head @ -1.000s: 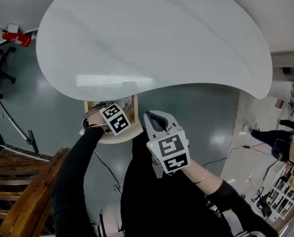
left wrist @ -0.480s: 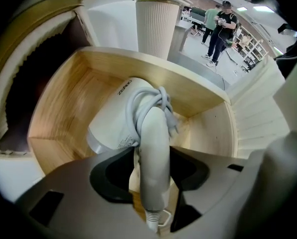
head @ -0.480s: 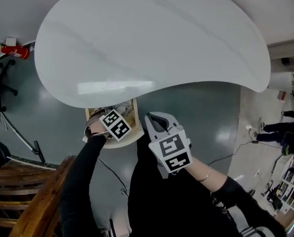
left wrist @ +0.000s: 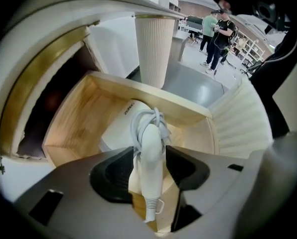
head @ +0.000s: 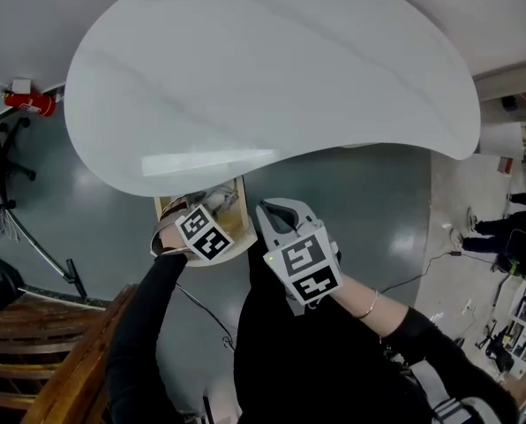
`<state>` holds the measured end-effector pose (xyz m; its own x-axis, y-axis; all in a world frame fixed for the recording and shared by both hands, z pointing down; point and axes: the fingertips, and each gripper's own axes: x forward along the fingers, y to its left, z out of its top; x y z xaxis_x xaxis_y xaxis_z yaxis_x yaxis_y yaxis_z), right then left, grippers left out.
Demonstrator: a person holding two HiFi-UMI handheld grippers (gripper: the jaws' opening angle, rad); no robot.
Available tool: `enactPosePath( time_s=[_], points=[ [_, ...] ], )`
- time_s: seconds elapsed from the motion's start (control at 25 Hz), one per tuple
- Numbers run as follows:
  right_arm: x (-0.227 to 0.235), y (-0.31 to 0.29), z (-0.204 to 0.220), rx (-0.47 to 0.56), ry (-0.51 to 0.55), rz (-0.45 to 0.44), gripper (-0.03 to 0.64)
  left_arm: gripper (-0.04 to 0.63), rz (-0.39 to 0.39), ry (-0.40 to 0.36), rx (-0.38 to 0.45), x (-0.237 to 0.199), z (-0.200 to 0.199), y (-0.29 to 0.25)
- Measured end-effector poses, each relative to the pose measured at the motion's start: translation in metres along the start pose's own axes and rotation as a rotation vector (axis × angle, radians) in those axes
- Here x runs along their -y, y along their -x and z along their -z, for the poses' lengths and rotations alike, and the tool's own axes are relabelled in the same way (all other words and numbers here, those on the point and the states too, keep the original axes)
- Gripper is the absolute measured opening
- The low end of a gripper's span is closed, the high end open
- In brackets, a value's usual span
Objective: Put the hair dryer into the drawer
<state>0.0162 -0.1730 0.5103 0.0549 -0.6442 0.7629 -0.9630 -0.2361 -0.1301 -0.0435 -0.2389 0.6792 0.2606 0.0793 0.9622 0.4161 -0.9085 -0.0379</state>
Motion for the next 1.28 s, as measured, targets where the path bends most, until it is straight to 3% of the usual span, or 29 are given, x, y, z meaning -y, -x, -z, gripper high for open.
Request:
enactPosePath(
  time_s=[0.16, 0.36, 0.52, 0.72, 0.88, 1.04, 1.28],
  points=[
    [0.001, 0.006, -0.009, 0.030, 0.008, -0.008, 0.002, 0.204, 0.003, 0.058, 0.135, -0.001, -0.026, 0.037],
    [0.008, 0.021, -0.024, 0.112, -0.020, -0.023, 0.002, 0.126, -0.014, 0.227, 0.346, -0.004, -0.060, 0.100],
    [0.010, 0.034, -0.042, 0.180, -0.020, -0.040, 0.002, 0.024, -0.102, 0.376, 0.514, -0.014, -0.077, 0.148],
    [0.008, 0.052, -0.066, 0.269, 0.015, -0.075, 0.002, 0.009, -0.215, 0.527, 0.700, -0.021, -0.085, 0.198],
    [0.004, 0.069, -0.076, 0.324, 0.054, -0.095, 0.002, 0.009, -0.326, 0.632, 0.820, -0.028, -0.083, 0.239],
    [0.000, 0.086, -0.084, 0.380, 0.079, -0.122, 0.002, 0.009, -0.389, 0.748, 0.922, -0.027, -0.078, 0.275],
    [0.000, 0.116, -0.097, 0.482, 0.126, -0.148, 0.002, 0.009, -0.488, 0.843, 0.993, -0.012, -0.067, 0.312]
  ],
)
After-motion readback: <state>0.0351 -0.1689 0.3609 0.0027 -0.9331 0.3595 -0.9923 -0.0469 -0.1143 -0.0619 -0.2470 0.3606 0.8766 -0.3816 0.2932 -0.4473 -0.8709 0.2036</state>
